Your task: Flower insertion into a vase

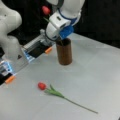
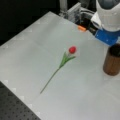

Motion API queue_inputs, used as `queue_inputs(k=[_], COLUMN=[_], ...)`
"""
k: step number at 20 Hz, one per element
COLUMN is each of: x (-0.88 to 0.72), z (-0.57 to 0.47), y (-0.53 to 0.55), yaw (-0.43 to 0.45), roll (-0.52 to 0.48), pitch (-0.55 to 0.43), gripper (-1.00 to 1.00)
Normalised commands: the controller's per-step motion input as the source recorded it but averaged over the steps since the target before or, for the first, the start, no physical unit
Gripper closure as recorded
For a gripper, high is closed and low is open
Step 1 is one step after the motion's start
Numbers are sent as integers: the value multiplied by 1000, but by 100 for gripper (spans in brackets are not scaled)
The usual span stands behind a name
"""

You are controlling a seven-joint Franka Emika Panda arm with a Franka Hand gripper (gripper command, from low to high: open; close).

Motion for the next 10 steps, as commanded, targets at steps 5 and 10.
queue_inputs(k=[5, 10], x=[67, 98], z=[203, 107], y=[-357, -593], yaw=[210, 248], roll=[-84, -29], pitch=[-632, -612], gripper=[-100, -100])
